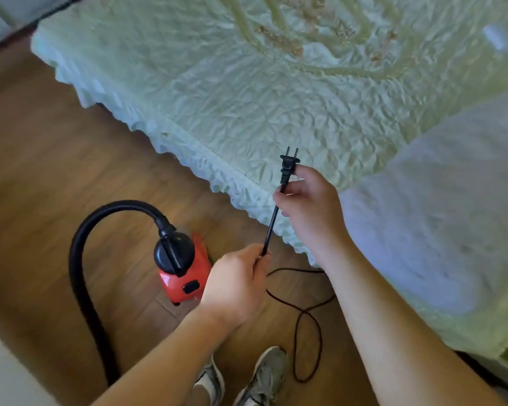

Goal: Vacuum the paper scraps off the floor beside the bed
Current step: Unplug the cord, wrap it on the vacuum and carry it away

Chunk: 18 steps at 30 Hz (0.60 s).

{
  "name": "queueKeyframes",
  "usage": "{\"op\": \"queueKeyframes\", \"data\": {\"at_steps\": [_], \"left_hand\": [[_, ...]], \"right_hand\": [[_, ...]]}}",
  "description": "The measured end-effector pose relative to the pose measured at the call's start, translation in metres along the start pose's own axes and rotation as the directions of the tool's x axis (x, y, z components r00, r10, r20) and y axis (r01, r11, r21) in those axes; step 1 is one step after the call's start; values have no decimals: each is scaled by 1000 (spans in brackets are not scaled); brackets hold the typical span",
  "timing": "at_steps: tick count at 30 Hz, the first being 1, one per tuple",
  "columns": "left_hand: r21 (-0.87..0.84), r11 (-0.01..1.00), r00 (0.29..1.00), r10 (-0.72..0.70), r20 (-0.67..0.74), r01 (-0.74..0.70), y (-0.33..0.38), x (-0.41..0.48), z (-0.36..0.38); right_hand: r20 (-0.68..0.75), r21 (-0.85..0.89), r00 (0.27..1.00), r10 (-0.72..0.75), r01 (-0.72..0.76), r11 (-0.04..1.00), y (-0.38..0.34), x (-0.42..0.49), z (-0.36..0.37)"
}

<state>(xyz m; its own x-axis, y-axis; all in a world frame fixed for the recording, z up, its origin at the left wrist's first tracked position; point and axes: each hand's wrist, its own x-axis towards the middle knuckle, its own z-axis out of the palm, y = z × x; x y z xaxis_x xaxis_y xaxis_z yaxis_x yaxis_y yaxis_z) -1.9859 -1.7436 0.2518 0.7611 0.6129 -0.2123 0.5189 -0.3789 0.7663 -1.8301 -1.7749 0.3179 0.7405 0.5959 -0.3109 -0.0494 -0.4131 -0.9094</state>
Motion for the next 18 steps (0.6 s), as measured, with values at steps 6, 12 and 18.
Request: {"op": "queueKeyframes", "data": {"at_steps": [6, 12, 18], "left_hand": [[-95, 987, 987, -136, -83, 128, -86, -1, -25], [-135, 967, 970, -227, -91, 214, -168, 11, -46], [-141, 948, 952, -297, -69, 285, -231, 21, -53]], "right_hand": [[143, -81, 990, -13, 25, 996, 19, 28, 112], [217, -146, 975, 45, -13, 989, 47, 56, 208], [278, -209, 957, 81, -22, 978, 79, 78, 269]]}}
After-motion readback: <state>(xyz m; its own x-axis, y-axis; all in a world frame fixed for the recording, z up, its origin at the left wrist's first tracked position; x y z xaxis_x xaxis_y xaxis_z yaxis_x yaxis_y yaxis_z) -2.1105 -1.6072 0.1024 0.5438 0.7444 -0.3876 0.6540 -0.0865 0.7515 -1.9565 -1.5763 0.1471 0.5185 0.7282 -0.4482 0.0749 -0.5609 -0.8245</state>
